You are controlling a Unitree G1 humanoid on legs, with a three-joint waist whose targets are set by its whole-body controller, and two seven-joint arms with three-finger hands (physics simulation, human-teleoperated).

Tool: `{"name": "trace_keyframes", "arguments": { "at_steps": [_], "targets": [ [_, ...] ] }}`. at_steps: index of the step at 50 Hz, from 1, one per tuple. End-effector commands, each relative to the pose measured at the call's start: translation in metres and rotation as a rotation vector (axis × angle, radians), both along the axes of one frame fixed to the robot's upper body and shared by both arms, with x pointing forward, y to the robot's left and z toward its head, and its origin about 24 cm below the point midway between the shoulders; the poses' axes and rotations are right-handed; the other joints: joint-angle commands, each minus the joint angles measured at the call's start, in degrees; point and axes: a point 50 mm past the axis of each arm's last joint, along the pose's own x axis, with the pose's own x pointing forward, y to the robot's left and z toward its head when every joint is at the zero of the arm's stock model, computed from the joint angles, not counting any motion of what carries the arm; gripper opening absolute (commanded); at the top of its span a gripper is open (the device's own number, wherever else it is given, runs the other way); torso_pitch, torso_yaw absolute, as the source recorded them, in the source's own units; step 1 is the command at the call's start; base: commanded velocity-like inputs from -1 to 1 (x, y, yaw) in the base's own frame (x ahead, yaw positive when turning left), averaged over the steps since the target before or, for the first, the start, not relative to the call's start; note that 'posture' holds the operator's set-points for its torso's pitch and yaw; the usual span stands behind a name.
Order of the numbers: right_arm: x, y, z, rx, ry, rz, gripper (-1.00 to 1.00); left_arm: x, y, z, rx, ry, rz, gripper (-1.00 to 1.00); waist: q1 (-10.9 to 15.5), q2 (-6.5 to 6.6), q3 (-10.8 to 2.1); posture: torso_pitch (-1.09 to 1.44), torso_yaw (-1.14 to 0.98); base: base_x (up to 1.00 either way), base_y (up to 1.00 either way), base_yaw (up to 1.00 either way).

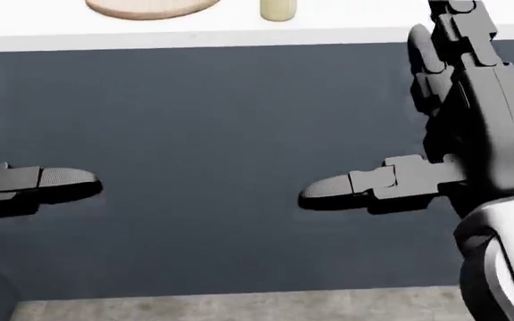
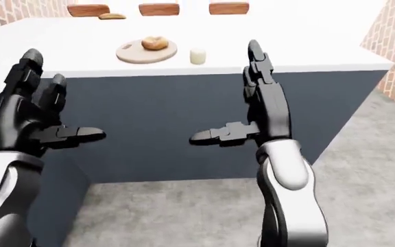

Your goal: Pick up the wedge of cheese and place it on the slice of bread to prepare a simple cheese on bread dish.

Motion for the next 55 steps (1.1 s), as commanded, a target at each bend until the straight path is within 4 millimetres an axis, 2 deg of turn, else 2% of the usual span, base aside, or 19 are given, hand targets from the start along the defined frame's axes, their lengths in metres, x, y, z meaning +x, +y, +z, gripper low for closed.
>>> {"name": "trace_keyframes", "arguments": {
  "at_steps": [1,4,7,13,17,20,23,25,26,30,36,37,38,43,47,51,53,54,55],
  "targets": [
    [-0.001,-0.007,0.020,0.001,-0.019,-0.022,1.00,0.004,0.001,0.018,0.005,-0.001,-0.001,1.00,-0.11,0.20,-0.58,0.00,0.00,0.00,0.00,0.00],
    [-0.003,-0.012,0.045,0.020,-0.042,0.018,1.00,0.002,0.005,0.044,0.019,-0.053,0.004,1.00,-0.16,0.31,-0.22,0.00,0.00,0.00,0.00,0.00],
    [-0.003,-0.029,0.064,-0.023,-0.080,-0.058,1.00,-0.003,0.008,0.066,0.060,-0.111,0.023,1.00,-0.30,0.34,0.47,0.00,0.00,0.00,0.00,0.00],
    [-0.010,-0.048,0.117,0.044,-0.179,-0.103,1.00,0.001,0.021,0.092,0.010,-0.159,0.058,1.00,-0.17,0.27,1.33,0.00,0.00,0.00,0.00,0.00],
    [-0.011,-0.056,0.135,-0.024,-0.188,-0.160,1.00,-0.005,0.039,0.117,-0.031,-0.198,0.076,1.00,-0.20,0.48,1.85,0.00,0.00,0.00,0.00,0.00],
    [-0.029,-0.070,0.149,-0.011,-0.262,-0.228,1.00,-0.013,0.050,0.129,-0.041,-0.223,0.090,1.00,-0.44,0.43,2.11,0.00,0.00,0.00,0.00,0.00],
    [-0.042,-0.076,0.149,-0.070,-0.265,-0.268,1.00,-0.017,0.051,0.129,-0.034,-0.229,0.084,1.00,-0.26,0.39,2.47,0.00,0.00,0.00,0.00,0.00],
    [-0.048,-0.077,0.140,-0.081,-0.237,-0.244,1.00,-0.014,0.052,0.127,-0.011,-0.230,0.094,1.00,-0.04,0.36,2.83,0.00,0.00,0.00,0.00,0.00],
    [-0.047,-0.073,0.136,-0.089,-0.241,-0.184,1.00,-0.015,0.052,0.128,0.010,-0.237,0.100,1.00,0.05,0.30,2.80,0.00,0.00,0.00,0.00,0.00],
    [-0.042,-0.074,0.126,-0.040,-0.246,-0.169,1.00,-0.021,0.061,0.134,-0.043,-0.246,0.133,1.00,-0.11,0.38,2.50,0.00,0.00,0.00,0.00,0.00],
    [-0.052,-0.073,0.129,-0.047,-0.259,-0.133,1.00,-0.027,0.071,0.138,-0.064,-0.256,0.144,1.00,-0.17,0.68,2.61,0.00,0.00,0.00,0.00,0.00],
    [-0.050,-0.071,0.129,-0.023,-0.262,-0.100,1.00,-0.029,0.072,0.139,-0.065,-0.261,0.149,1.00,-0.27,0.85,1.24,0.00,0.00,0.05,0.00,0.00],
    [-0.051,-0.069,0.132,0.019,-0.286,-0.057,1.00,-0.030,0.073,0.140,-0.060,-0.263,0.155,1.00,-0.29,0.99,1.30,0.00,0.00,0.12,0.00,0.00],
    [-0.047,-0.063,0.126,-0.037,-0.250,-0.075,1.00,-0.032,0.079,0.140,-0.066,-0.263,0.173,1.00,-0.45,0.60,3.29,0.00,0.00,0.25,0.00,0.00],
    [-0.047,-0.060,0.125,-0.051,-0.236,-0.066,1.00,-0.032,0.076,0.141,-0.055,-0.265,0.167,1.00,-0.50,-0.01,3.38,0.00,0.00,0.32,0.00,0.00],
    [-0.050,-0.061,0.126,-0.050,-0.243,-0.063,1.00,-0.034,0.075,0.142,-0.047,-0.270,0.167,1.00,-0.51,0.83,2.99,0.00,0.00,0.33,0.00,0.00],
    [-0.050,-0.062,0.126,-0.048,-0.242,-0.065,1.00,-0.035,0.075,0.143,-0.044,-0.273,0.167,1.00,-0.78,2.96,2.70,0.00,0.00,0.32,0.00,0.00],
    [-0.051,-0.062,0.126,-0.048,-0.243,-0.063,1.00,-0.035,0.075,0.143,-0.040,-0.273,0.167,1.00,-0.69,3.06,2.81,0.00,0.00,0.32,0.00,0.00],
    [-0.050,-0.062,0.126,-0.049,-0.243,-0.062,1.00,-0.035,0.075,0.142,-0.035,-0.273,0.174,1.00,-0.33,2.38,2.65,0.00,0.00,0.33,0.00,0.00]
  ]
}}
